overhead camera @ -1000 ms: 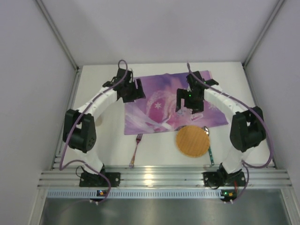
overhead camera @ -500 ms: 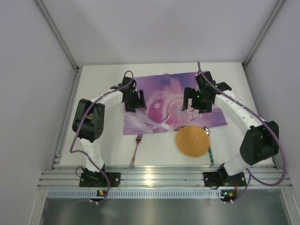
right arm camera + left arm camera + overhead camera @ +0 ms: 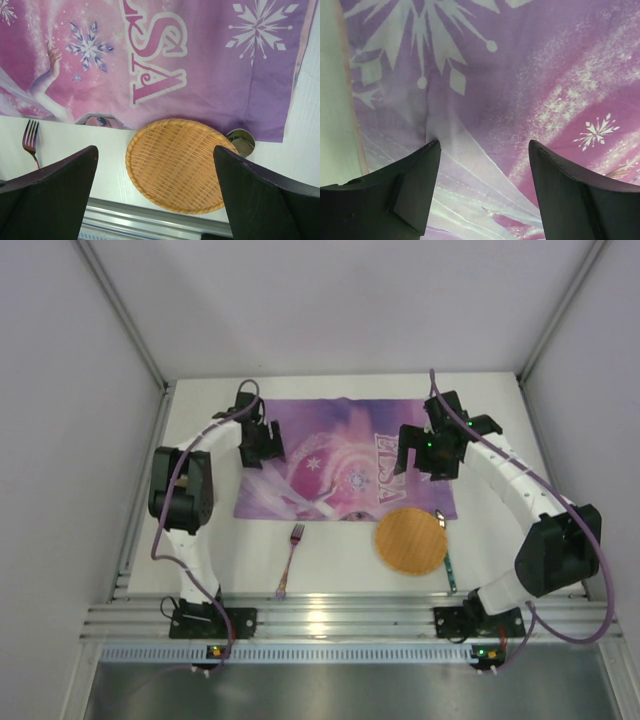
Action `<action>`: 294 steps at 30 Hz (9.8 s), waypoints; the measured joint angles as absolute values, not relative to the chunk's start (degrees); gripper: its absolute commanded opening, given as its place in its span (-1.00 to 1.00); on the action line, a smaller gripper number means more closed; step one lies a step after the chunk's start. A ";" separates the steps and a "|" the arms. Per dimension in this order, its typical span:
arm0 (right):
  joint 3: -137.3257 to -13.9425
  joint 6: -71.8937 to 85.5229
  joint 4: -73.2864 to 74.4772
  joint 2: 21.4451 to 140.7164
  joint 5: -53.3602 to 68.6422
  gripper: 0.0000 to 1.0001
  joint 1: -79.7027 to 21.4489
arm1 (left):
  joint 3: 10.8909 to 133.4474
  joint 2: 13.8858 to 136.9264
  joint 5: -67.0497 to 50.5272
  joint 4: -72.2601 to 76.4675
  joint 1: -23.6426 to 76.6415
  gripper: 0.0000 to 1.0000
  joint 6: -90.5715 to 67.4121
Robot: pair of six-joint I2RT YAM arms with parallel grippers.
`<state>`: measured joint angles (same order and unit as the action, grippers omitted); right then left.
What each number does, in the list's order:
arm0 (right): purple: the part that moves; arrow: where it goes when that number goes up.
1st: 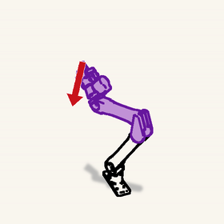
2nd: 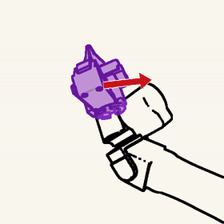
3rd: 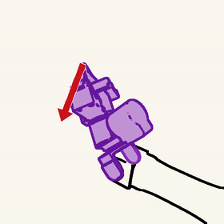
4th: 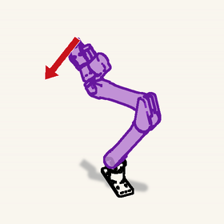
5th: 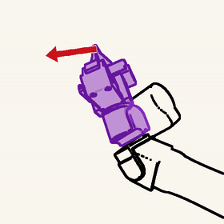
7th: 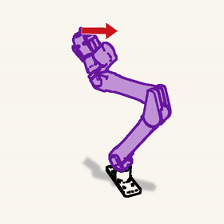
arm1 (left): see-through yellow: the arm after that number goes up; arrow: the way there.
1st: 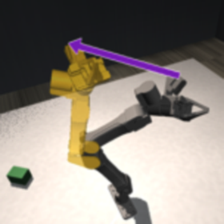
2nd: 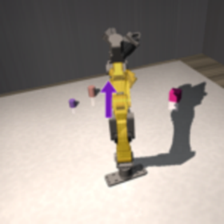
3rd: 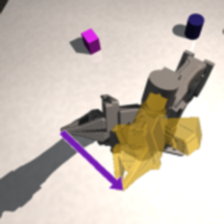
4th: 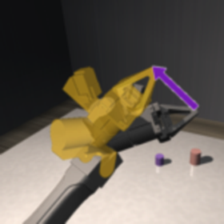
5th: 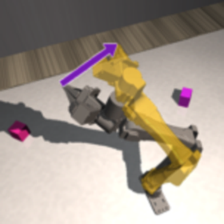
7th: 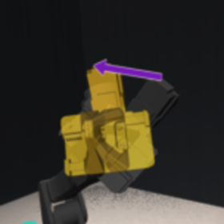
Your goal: Set the dinner table for one person
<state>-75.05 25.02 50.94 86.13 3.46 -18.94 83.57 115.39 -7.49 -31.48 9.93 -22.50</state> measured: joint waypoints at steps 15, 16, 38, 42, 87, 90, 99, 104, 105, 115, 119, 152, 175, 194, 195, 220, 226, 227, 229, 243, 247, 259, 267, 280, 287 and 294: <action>-75.07 25.06 51.09 85.84 2.76 1.00 -18.37 | 82.56 101.08 -13.58 -32.95 24.36 0.90 -24.10; -75.09 25.06 51.22 85.84 2.72 0.99 -18.13 | 80.23 98.91 -16.43 -31.59 26.68 0.88 -24.34; -75.00 24.01 55.33 83.61 1.13 0.99 -17.10 | 61.82 108.51 -41.45 -8.36 41.06 0.59 -37.21; -74.02 24.01 55.61 81.91 0.60 1.00 -17.08 | 64.97 111.96 -40.82 -7.55 43.35 0.57 -38.89; -68.51 28.12 51.81 75.44 1.50 0.99 -16.56 | 86.08 107.57 -33.98 -28.62 20.01 -1.00 -30.04; -68.51 28.12 51.77 75.55 1.83 0.99 -16.56 | 88.84 110.61 -29.39 -30.20 17.78 -1.00 -28.51; -68.55 28.01 51.42 78.37 2.87 1.00 -16.36 | 91.39 118.83 -27.81 -29.54 18.90 -1.00 -28.84; -68.77 27.42 51.42 79.48 2.90 0.99 -16.36 | 88.75 118.63 -27.46 -27.73 18.76 -0.55 -30.59; -68.79 27.31 51.44 79.57 2.92 1.00 -16.34 | 88.14 118.39 -27.33 -27.35 18.74 -0.29 -30.96; -68.79 27.03 51.27 79.68 3.33 0.99 -16.34 | 84.82 115.48 -17.96 -32.40 19.07 0.77 -29.82; -68.77 27.03 50.22 79.68 3.86 0.99 -16.34 | 84.58 107.00 -10.85 -37.36 18.92 0.78 -30.87; -65.71 22.55 46.63 81.62 11.57 1.00 -16.32 | 61.65 71.35 15.68 -54.52 -11.57 0.45 -37.41; -63.68 22.44 46.70 82.11 11.66 0.99 -16.32 | 64.77 73.87 10.76 -47.86 -11.66 0.29 -37.63; -72.34 21.56 50.72 86.00 11.99 0.99 -16.34 | 68.40 90.54 5.61 -37.41 -11.33 -1.00 -34.59; -75.61 21.65 51.59 86.54 12.49 0.99 -16.38 | 69.67 90.54 3.75 -38.24 -11.03 -1.00 -33.93; -119.92 25.34 61.89 111.02 12.14 0.33 -33.89 | 107.83 114.28 -10.70 -47.18 30.28 -1.00 -26.46; -119.57 25.28 64.01 107.85 9.85 0.46 -33.82 | 107.85 114.28 -7.57 -49.28 30.24 -1.00 -24.88; -119.57 25.30 64.05 107.02 9.67 0.48 -33.74 | 107.83 114.26 -7.14 -49.47 30.15 -1.00 -24.69; -117.99 25.30 63.07 104.73 9.65 0.50 -33.69 | 107.83 114.26 -6.26 -49.82 30.11 -1.00 -24.27; -105.36 25.98 58.72 101.45 3.64 0.36 -33.63 | 110.26 113.86 -5.93 -52.80 32.86 -1.00 -24.01; -105.36 26.15 57.47 102.08 1.93 0.08 -33.63 | 110.48 112.53 -5.96 -53.45 34.92 -1.00 -24.12; -103.90 25.54 57.89 102.50 -4.34 -1.00 -33.87 | 110.80 110.30 -2.00 -55.31 36.86 0.97 -24.77; -104.01 25.78 58.06 102.50 -8.25 -1.00 -29.28 | 112.73 104.09 1.26 -55.11 34.81 0.97 -25.85; -118.87 27.57 57.23 117.82 -12.86 -1.00 -15.81 | 81.89 82.08 0.82 -50.65 32.36 0.91 -27.14; -119.96 28.73 55.37 125.73 -11.81 -1.00 -13.65 | 65.93 78.00 -4.91 -50.65 32.34 0.87 -27.14; -119.66 29.21 50.28 125.73 -12.47 -1.00 -11.03 | 58.30 74.08 -9.78 -49.06 32.40 0.86 -27.83</action>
<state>-119.66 29.21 50.28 125.73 -12.47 -11.03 58.30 74.08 -9.78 -49.06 32.40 -27.83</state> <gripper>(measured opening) 0.066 0.933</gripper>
